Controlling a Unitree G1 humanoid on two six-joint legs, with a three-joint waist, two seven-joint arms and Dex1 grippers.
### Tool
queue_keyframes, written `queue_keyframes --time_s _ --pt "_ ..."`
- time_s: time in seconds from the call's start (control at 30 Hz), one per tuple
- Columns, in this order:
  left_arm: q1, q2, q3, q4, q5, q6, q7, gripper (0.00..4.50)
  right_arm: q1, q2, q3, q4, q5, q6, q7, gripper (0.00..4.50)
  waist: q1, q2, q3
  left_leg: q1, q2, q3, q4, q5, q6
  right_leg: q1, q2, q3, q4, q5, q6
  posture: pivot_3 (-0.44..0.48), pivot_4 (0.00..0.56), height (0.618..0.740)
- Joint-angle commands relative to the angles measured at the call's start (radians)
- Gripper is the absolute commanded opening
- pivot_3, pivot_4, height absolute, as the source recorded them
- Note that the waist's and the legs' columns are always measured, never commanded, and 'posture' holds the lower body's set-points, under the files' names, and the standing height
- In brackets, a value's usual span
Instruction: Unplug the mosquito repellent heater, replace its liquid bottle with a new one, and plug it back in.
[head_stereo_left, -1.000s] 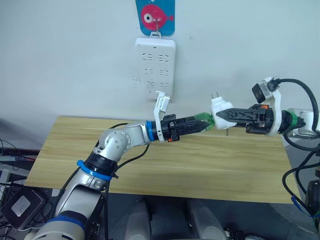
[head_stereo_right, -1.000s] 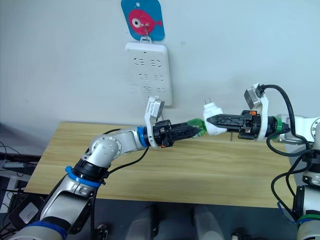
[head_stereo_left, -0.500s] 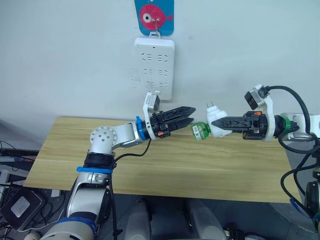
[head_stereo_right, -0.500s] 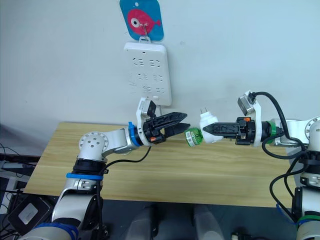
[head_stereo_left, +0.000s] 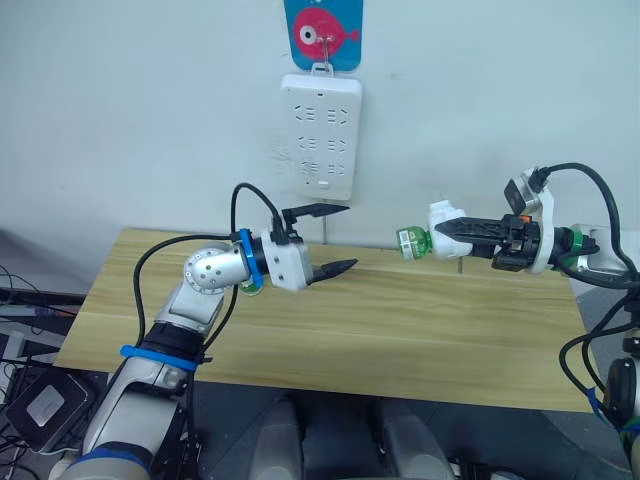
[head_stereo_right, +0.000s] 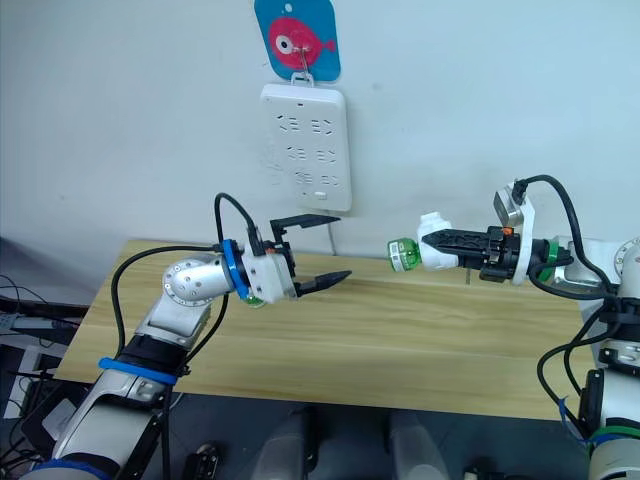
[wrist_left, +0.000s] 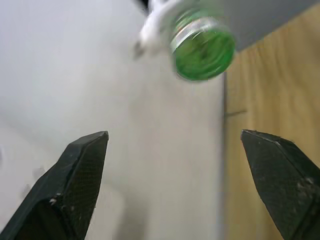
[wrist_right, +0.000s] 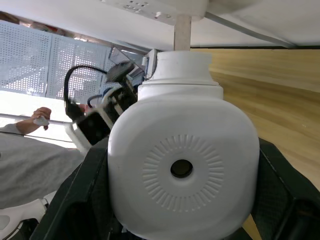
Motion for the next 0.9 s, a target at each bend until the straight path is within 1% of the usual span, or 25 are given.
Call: queue_keyframes --time_s 0.03,0.1,0.2,0.33,0.6,0.73,0.9 --pt "-0.039 -0.039 0.04 0.078 0.182 -0.265 0.157 4.43 -0.035 0.019 -0.048 -0.024 0.06 0.018 -0.026 3.13 0.0 0.0 0.0 0.0 0.0 0.0 0.0 0.0 0.001 0.0 0.0 0.0 0.0 0.0 0.0 -0.064 0.252 0.74" --pt "-0.066 -0.065 0.065 0.113 0.291 -0.326 0.253 4.43 -0.039 0.028 -0.053 -0.034 0.089 0.029 -0.043 3.13 0.0 0.0 0.0 -0.001 0.0 0.0 0.0 -0.001 0.001 0.0 0.0 -0.001 0.0 0.0 0.0 -0.064 0.255 0.74" --pt "-0.102 -0.097 0.087 0.146 0.417 -0.357 0.381 4.43 -0.037 0.035 -0.05 -0.045 0.148 0.027 -0.082 3.13 -0.002 0.0 0.0 -0.001 0.0 -0.001 0.0 -0.001 0.001 0.0 0.0 -0.001 0.001 0.0 0.0 -0.064 0.255 0.74" --pt "-0.136 -0.115 0.089 0.161 0.531 -0.374 0.518 4.43 -0.024 0.033 -0.033 -0.056 0.24 0.0 -0.143 3.13 -0.005 0.0 0.0 -0.001 0.0 -0.001 0.001 -0.001 0.001 0.0 -0.001 -0.001 0.003 0.001 0.001 -0.071 0.252 0.74" --pt "-0.172 -0.115 0.029 0.176 0.652 -0.371 0.672 4.43 0.02 0.006 0.038 -0.095 0.419 -0.092 -0.255 3.13 -0.007 0.0 0.0 -0.001 0.0 -0.001 0.001 0.0 0.001 0.0 -0.001 -0.002 0.003 0.001 0.001 -0.073 0.251 0.74" --pt "-0.192 -0.112 0.007 0.177 0.68 -0.356 0.729 4.43 0.037 -0.02 0.083 -0.116 0.494 -0.139 -0.29 3.13 -0.007 0.0 0.0 -0.001 0.0 -0.001 0.001 0.0 0.001 0.0 -0.001 -0.002 0.003 0.001 0.001 -0.073 0.254 0.74" --pt "-0.207 -0.095 -0.018 0.174 0.695 -0.357 0.778 4.43 0.056 -0.049 0.119 -0.133 0.537 -0.179 -0.301 3.13 -0.007 0.0 0.0 -0.001 0.0 -0.002 0.001 0.0 0.001 0.0 -0.001 -0.002 0.003 0.001 0.001 -0.074 0.253 0.74"
